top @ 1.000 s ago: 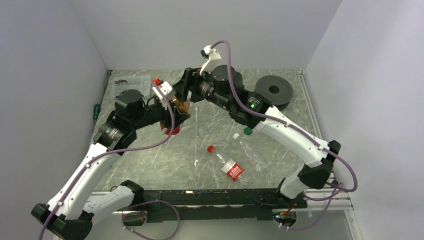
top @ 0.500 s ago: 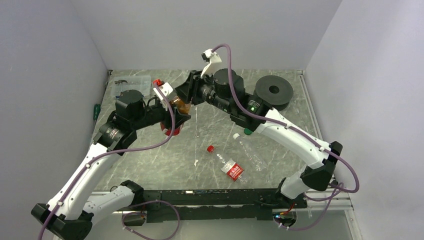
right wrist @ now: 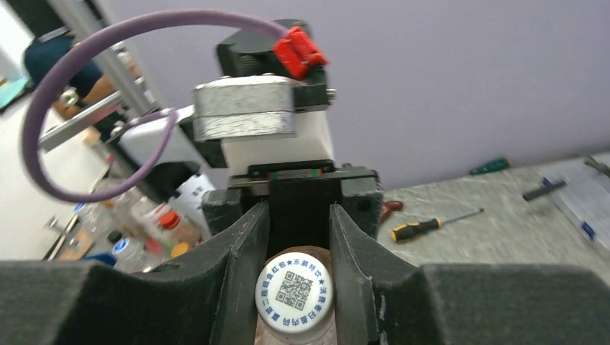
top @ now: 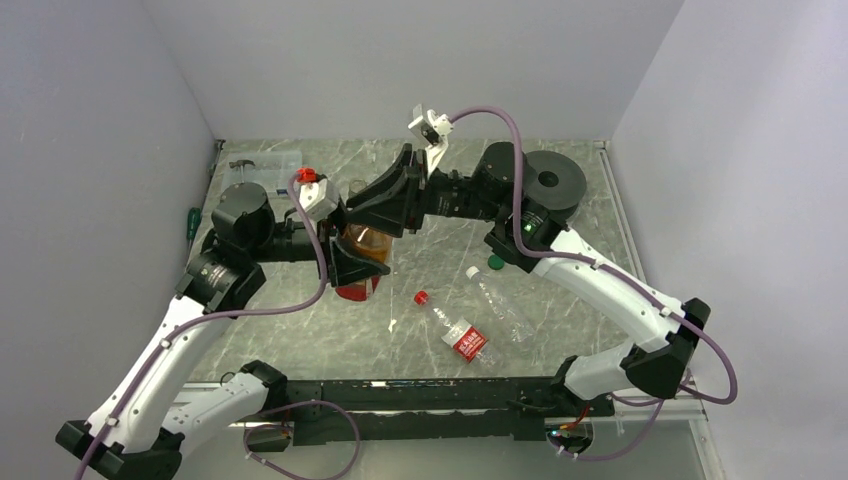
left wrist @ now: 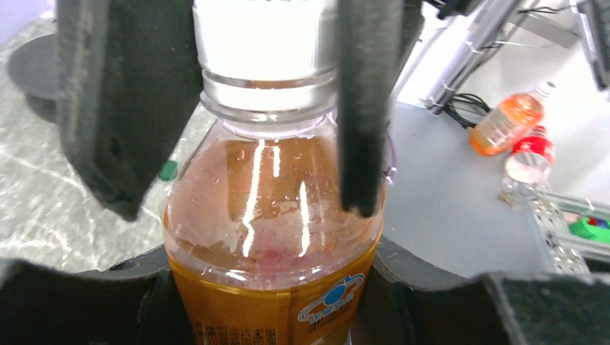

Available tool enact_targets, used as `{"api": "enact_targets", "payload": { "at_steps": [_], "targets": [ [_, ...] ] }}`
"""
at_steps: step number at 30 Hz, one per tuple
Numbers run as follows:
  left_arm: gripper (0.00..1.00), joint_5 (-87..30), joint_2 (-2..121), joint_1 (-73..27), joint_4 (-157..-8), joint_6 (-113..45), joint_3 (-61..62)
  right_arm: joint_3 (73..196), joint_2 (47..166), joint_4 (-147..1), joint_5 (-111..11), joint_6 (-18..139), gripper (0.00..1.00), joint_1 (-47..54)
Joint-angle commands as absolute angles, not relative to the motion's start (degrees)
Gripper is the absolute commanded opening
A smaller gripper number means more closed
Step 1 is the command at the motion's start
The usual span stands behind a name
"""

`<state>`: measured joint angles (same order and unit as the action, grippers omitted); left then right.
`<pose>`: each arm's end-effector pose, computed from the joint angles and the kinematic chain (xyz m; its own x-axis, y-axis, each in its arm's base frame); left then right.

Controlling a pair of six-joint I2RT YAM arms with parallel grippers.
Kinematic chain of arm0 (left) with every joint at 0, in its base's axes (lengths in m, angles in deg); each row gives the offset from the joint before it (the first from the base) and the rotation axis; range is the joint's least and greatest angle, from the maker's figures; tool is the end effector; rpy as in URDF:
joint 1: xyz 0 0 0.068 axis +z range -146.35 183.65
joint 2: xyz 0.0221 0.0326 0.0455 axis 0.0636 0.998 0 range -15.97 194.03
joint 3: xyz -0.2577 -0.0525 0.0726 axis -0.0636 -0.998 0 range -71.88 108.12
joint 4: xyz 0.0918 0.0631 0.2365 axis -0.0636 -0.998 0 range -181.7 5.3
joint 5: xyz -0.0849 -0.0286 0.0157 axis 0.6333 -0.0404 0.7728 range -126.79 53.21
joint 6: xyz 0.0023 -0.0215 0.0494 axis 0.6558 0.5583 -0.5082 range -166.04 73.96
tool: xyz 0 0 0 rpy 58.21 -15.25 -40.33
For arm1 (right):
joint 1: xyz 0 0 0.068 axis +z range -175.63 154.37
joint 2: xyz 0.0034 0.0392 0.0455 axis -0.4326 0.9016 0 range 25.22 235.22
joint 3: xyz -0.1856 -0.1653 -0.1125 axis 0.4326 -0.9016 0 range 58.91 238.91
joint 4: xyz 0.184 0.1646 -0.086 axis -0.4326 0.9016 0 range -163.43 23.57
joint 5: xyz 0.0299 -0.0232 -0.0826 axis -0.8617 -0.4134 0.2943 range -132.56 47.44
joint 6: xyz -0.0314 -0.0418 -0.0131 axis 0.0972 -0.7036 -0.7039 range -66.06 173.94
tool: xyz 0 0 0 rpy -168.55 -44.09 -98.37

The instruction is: Unscrew the bottle caps

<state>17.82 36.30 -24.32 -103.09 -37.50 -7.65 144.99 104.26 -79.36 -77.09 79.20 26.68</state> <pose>0.1451 -0.1099 0.4211 -0.2442 0.0324 -0.9692 0.9615 0.1380 -0.2377 0.1713 0.2547 0.4854 -0.2982 0.1892 -0.9356 -0.9536 -0.0157 0.3007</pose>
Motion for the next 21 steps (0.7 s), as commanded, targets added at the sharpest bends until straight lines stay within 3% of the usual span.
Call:
{"api": "enact_targets", "payload": {
  "at_steps": [1,3,5,6,8,10,14,21],
  "targets": [
    [0.06,23.21,37.56,-24.65,-101.22,-36.18,-6.65,146.88,103.7,-87.73,-92.74,80.55,0.18,28.18],
    [0.06,22.74,37.62,-24.65,-101.49,-36.75,-6.58,146.56,103.37,-85.97,-90.6,79.22,0.22,28.17],
    [0.06,21.8,37.58,-24.61,-102.22,-37.74,-6.46,146.81,102.66,-82.05,-85.7,76.91,0.53,28.16],
    [0.05,20.93,37.57,-24.65,-102.88,-38.56,-6.35,146.92,102.23,-79.71,-82.17,75.82,0.64,28.16],
    [0.05,18.35,37.41,-24.65,-104.5,-40.87,-6.18,147.25,100.71,-75.06,-71.67,74.73,0.81,28.16],
    [0.06,14.62,37.17,-24.65,-105.68,-43.36,-6.33,147.37,99.41,-72.31,-60.6,75.2,0.91,28.23],
    [0.08,4.42,36.77,-24.65,-106.64,-49.75,-6.9,149.53,98.82,-66.08,-43.95,78.67,0.95,28.4],
    [0.07,-4.07,35.91,-24.65,-105.48,-53.1,-8.1,157.68,104.78,-53.85,-35.08,81.41,0.86,29.63]
  ]
}}
